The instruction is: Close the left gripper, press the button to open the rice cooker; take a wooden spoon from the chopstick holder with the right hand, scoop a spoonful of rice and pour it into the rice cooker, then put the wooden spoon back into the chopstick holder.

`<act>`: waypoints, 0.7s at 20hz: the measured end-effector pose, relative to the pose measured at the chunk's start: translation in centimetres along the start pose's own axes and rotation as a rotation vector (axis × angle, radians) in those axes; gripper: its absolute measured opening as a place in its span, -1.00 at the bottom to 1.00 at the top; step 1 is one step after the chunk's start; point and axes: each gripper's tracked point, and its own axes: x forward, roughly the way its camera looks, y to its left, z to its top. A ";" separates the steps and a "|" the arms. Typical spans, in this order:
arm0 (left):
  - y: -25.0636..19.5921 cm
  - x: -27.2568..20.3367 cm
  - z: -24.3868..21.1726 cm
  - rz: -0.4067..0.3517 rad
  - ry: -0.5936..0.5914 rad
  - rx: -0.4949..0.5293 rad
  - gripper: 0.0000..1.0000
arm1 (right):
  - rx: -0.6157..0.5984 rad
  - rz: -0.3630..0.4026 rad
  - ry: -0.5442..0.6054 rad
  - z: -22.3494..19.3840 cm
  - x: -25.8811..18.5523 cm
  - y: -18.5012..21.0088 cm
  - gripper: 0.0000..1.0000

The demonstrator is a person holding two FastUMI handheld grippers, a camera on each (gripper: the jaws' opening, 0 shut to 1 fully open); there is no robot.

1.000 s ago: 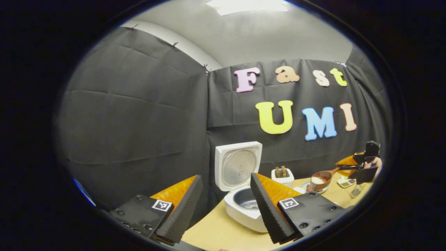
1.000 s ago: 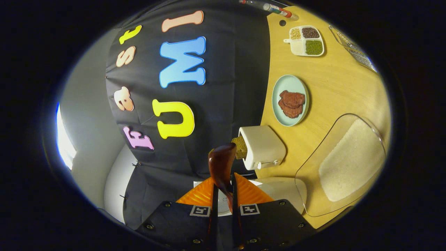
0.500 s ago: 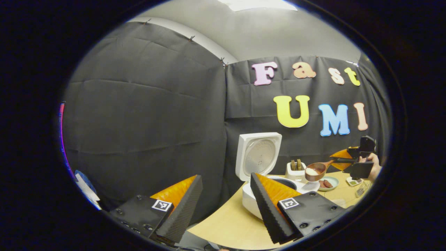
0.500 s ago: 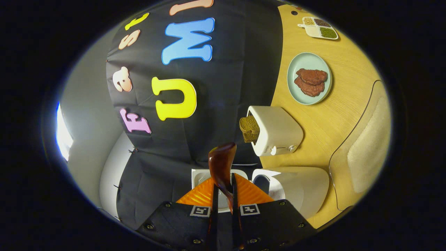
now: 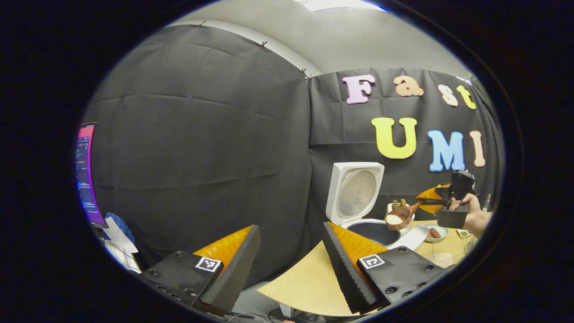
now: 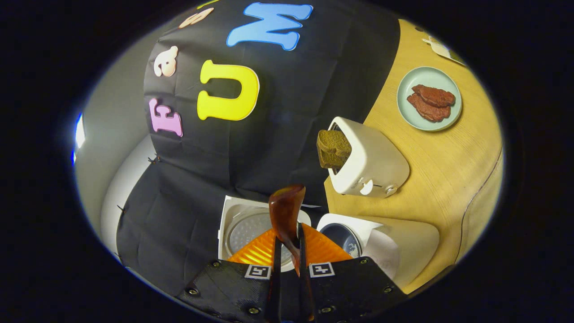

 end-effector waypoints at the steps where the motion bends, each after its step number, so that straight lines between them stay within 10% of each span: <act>1: 0.4 -0.1 -0.3 0.010 0.004 -0.004 0.83 | -0.041 -0.015 0.006 -0.4 0.8 -0.1 -0.67; 14: 2.6 -0.8 -1.7 0.066 0.032 -0.015 0.92 | -0.811 -0.130 0.066 -5.9 4.6 0.5 -0.67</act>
